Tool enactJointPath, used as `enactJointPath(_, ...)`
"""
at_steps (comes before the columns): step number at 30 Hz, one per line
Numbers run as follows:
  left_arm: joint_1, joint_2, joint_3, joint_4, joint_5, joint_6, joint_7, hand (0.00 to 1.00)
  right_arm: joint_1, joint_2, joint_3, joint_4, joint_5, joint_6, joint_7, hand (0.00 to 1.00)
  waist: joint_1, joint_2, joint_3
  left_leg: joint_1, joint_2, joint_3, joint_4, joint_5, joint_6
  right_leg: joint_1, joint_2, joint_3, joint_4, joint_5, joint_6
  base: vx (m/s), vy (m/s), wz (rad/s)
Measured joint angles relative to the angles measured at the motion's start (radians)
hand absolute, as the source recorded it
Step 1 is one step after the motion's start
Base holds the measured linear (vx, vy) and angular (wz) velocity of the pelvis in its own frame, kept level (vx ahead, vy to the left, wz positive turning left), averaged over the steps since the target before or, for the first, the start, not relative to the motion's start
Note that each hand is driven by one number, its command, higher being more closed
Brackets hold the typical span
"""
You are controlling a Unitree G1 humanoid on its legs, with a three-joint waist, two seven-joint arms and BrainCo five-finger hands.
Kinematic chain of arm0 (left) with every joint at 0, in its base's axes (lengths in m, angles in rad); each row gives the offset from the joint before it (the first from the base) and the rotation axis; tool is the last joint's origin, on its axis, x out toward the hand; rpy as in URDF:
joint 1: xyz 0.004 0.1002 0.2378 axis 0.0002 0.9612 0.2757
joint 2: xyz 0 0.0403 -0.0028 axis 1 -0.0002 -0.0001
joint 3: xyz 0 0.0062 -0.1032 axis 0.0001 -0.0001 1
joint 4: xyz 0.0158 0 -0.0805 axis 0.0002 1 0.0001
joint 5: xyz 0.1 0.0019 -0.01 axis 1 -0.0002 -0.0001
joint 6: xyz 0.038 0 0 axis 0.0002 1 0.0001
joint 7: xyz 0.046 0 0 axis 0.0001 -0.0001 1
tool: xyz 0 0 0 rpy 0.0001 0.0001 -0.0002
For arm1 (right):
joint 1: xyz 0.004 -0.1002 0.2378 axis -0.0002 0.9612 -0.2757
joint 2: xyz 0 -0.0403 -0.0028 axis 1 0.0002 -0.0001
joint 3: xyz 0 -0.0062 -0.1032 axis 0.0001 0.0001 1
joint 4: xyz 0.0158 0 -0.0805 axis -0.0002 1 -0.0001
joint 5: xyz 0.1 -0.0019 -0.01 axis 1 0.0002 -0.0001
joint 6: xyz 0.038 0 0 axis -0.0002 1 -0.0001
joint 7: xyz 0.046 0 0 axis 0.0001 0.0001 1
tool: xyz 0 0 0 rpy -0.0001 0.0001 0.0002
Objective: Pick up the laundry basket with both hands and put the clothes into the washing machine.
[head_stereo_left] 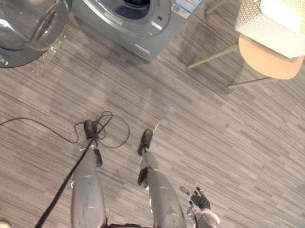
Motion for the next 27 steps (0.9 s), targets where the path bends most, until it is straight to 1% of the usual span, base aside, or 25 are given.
enactJointPath(1,-0.001,-0.006,-0.013,0.002,0.014,0.001,-0.002,0.0,-0.001,0.0,0.0,0.0,0.0,0.0,0.001,0.0,-0.003,-0.001,0.0,0.0,-0.003,0.0,-0.004,0.006,0.0,0.0,-0.002,0.0,0.0,-0.009,0.006,0.0,-0.08,0.13)
enactJointPath(2,-0.012,-0.014,-0.025,0.014,0.046,0.001,-0.008,0.0,-0.001,0.001,0.01,0.013,0.0,0.001,0.002,0.0,-0.007,-0.016,-0.01,-0.003,-0.018,0.002,-0.013,0.02,-0.006,-0.005,-0.011,0.001,0.0,-0.068,-0.007,-0.01,-0.064,0.1)
enactJointPath(4,-0.022,-0.014,-0.045,0.016,0.06,0.001,-0.014,0.0,-0.011,-0.003,0.022,0.036,0.0,0.001,0.003,0.0,-0.007,-0.018,-0.017,-0.004,-0.022,0.004,-0.033,0.038,-0.009,-0.014,-0.012,-0.005,0.0,-0.079,-0.003,-0.01,-0.06,0.08)
enactJointPath(5,-0.029,-0.021,-0.069,0.015,0.078,0.0,-0.014,0.0,-0.02,-0.002,0.022,0.049,0.0,0.002,0.003,0.0,-0.009,-0.019,-0.024,-0.004,-0.033,0.006,-0.059,0.061,-0.009,-0.023,-0.019,-0.017,0.0,-0.083,0.003,0.0,-0.044,0.1)
enactJointPath(8,-0.043,-0.029,-0.093,0.017,0.089,-0.001,-0.015,0.0,-0.031,-0.002,0.022,0.054,0.0,0.001,0.004,0.0,-0.01,-0.02,-0.025,-0.005,-0.043,0.006,-0.065,0.07,-0.007,-0.023,-0.029,-0.027,0.0,-0.077,0.012,0.0,-0.01,0.1)
enactJointPath(9,-0.05,-0.043,-0.104,0.018,0.089,0.0,-0.017,0.0,-0.034,-0.002,0.022,0.055,0.0,0.001,0.004,0.0,-0.01,-0.021,-0.028,-0.005,-0.051,0.007,-0.065,0.07,-0.007,-0.023,-0.038,-0.028,0.0,-0.071,0.02,0.01,0.024,0.13)
enactJointPath(12,-0.052,-0.09,-0.103,0.009,0.09,0.004,-0.013,0.0,-0.051,-0.002,0.022,0.077,0.0,0.002,0.006,0.0,-0.011,-0.023,-0.03,-0.004,-0.074,0.007,-0.058,0.067,-0.002,-0.018,-0.063,-0.027,0.0,-0.065,0.02,0.01,0.033,0.13)
enactJointPath(13,-0.051,-0.106,-0.102,0.003,0.089,0.013,-0.013,0.0,-0.067,-0.002,0.027,0.099,0.0,0.005,0.006,0.0,-0.015,-0.023,-0.03,-0.004,-0.081,0.007,-0.045,0.059,0.009,-0.011,-0.071,-0.027,0.0,-0.062,0.02,0.01,0.038,0.16)
enactJointPath(15,-0.047,-0.134,-0.101,-0.003,0.088,0.027,-0.011,0.0,-0.087,-0.002,0.041,0.121,0.0,0.005,0.008,0.0,-0.023,-0.023,-0.03,0.0,-0.097,0.005,-0.036,0.051,0.018,0.0,-0.085,-0.027,0.0,-0.059,0.02,0.0,0.033,0.15)
enactJointPath(16,-0.036,-0.145,-0.101,-0.006,0.088,0.034,-0.005,0.0,-0.103,-0.001,0.041,0.136,0.0,0.005,0.016,0.0,-0.031,-0.023,-0.03,0.0,-0.106,0.005,-0.029,0.045,0.027,0.004,-0.093,-0.026,0.0,-0.057,0.021,-0.02,0.028,0.13)
enactJointPath(20,0.005,-0.198,-0.089,-0.038,0.086,0.042,0.035,0.0,-0.131,-0.001,0.043,0.176,-0.001,0.01,0.026,0.0,-0.046,-0.025,-0.031,0.004,-0.145,0.01,-0.031,0.042,0.033,0.006,-0.128,-0.022,0.0,-0.053,0.028,-0.03,0.025,0.12)
enactJointPath(23,0.03,-0.265,-0.087,-0.046,0.085,0.045,0.077,0.0,-0.156,-0.002,0.052,0.211,-0.036,0.01,0.025,0.0,-0.053,-0.026,-0.032,0.026,-0.177,0.027,-0.037,0.041,0.039,0.006,-0.163,-0.006,0.027,-0.054,0.031,-0.05,0.041,0.08)
enactJointPath(24,0.037,-0.287,-0.087,-0.046,0.083,0.047,0.087,0.0,-0.164,-0.003,0.064,0.217,-0.039,0.011,0.025,0.0,-0.055,-0.028,-0.032,0.037,-0.186,0.036,-0.042,0.04,0.04,0.006,-0.174,-0.002,0.036,-0.061,0.039,-0.09,0.062,0.12)
enactJointPath(25,0.044,-0.325,-0.088,-0.057,0.063,0.049,0.108,0.0,-0.182,-0.003,0.07,0.232,-0.039,0.011,0.024,0.0,-0.064,-0.028,-0.033,0.054,-0.209,0.04,-0.055,0.039,0.041,0.005,-0.196,0.001,0.045,-0.072,0.053,-0.11,0.064,0.11)
enactJointPath(27,0.06,-0.365,-0.094,-0.089,0.048,0.054,0.125,0.0,-0.19,-0.003,0.071,0.23,-0.039,0.009,0.022,0.0,-0.068,-0.032,-0.034,0.072,-0.236,0.05,-0.093,0.039,0.041,0.004,-0.22,0.002,0.046,-0.097,0.071,-0.1,0.065,0.15)
